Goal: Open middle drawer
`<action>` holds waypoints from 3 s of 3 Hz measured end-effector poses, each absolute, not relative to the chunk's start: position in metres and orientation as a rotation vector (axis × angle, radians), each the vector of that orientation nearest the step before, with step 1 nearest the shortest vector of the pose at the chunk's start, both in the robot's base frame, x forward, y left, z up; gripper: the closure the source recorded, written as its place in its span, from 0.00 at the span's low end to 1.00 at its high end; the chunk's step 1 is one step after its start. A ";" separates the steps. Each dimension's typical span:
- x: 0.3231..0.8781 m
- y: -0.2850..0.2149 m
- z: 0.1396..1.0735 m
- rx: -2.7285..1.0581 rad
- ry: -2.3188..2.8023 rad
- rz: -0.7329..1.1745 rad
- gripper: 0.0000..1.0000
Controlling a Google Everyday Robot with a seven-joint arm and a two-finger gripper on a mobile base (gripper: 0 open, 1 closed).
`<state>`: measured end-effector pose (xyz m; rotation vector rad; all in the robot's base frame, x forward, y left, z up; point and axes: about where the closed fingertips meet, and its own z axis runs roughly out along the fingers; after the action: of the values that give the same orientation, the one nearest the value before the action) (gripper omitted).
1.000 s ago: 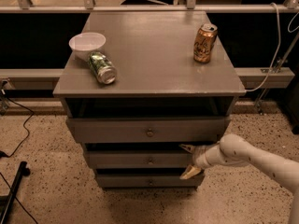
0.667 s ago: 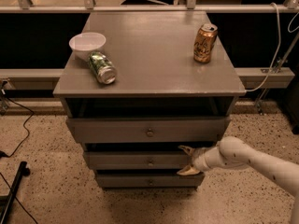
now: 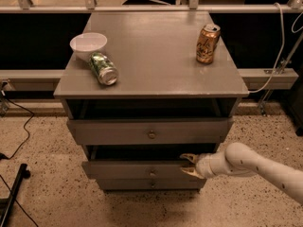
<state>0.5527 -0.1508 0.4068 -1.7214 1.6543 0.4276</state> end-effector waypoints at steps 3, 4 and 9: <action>0.552 -0.149 0.411 -1.723 1.653 0.432 0.11; 0.552 -0.147 0.410 -1.724 1.651 0.436 0.00; 0.505 -0.162 0.408 -1.867 1.699 0.417 0.18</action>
Offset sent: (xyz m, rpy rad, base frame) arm 0.0000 0.0000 0.0032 0.0000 0.0000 0.0000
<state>0.5052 -0.1615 0.4076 -1.8667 1.6992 0.4169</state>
